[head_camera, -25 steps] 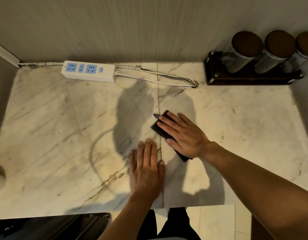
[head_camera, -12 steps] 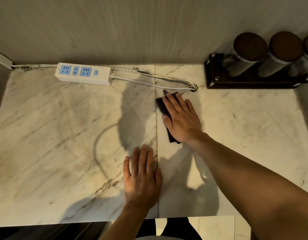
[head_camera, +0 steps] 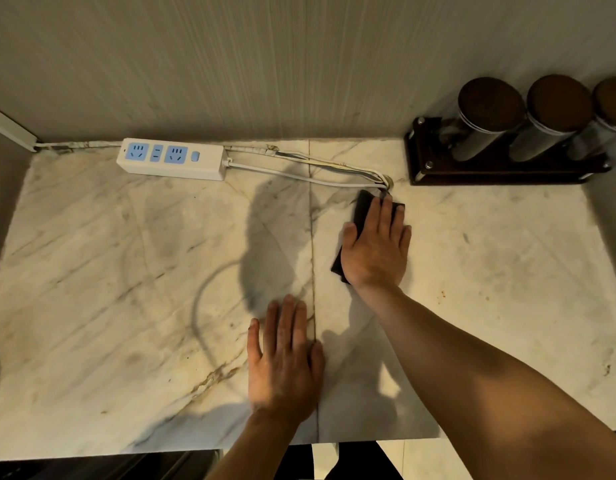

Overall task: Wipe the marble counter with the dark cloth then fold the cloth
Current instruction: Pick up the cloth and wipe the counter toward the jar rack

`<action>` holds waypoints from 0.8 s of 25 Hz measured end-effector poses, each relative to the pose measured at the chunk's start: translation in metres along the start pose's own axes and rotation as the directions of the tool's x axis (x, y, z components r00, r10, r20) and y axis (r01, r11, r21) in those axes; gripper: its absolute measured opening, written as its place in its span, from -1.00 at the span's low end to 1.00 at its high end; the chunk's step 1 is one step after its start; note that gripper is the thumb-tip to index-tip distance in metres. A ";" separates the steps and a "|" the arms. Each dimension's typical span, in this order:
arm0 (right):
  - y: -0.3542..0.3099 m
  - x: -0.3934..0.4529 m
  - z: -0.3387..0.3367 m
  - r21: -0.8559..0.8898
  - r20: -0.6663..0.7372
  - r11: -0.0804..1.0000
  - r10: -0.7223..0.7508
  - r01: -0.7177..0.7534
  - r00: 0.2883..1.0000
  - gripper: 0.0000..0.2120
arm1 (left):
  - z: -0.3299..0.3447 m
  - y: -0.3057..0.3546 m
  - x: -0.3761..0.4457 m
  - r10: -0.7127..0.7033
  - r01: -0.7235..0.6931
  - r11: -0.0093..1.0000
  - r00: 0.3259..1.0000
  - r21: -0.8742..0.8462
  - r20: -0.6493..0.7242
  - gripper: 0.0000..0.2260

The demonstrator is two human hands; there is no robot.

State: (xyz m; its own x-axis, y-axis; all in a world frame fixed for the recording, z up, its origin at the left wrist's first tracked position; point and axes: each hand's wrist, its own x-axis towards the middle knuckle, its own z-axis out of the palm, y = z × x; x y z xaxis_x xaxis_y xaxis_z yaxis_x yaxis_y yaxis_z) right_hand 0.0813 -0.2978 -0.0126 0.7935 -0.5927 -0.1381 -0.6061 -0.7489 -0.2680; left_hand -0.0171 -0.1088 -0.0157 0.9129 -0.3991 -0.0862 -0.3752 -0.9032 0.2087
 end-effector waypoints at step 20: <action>0.038 -0.111 0.008 -0.013 -0.051 0.993 0.116 -0.117 0.992 -0.35 | 0.004 -0.003 -0.002 -0.020 0.018 0.998 0.999 0.065 0.027 -0.44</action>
State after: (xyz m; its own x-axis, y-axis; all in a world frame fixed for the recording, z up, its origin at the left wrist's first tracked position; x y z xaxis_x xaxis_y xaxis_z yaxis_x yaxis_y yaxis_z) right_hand -0.0295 -0.2584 -0.0154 0.7138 -0.6901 -0.1195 -0.6955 -0.6781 -0.2377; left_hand -0.0187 -0.1062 -0.0204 0.9156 -0.3849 -0.1163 -0.3680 -0.9187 0.1435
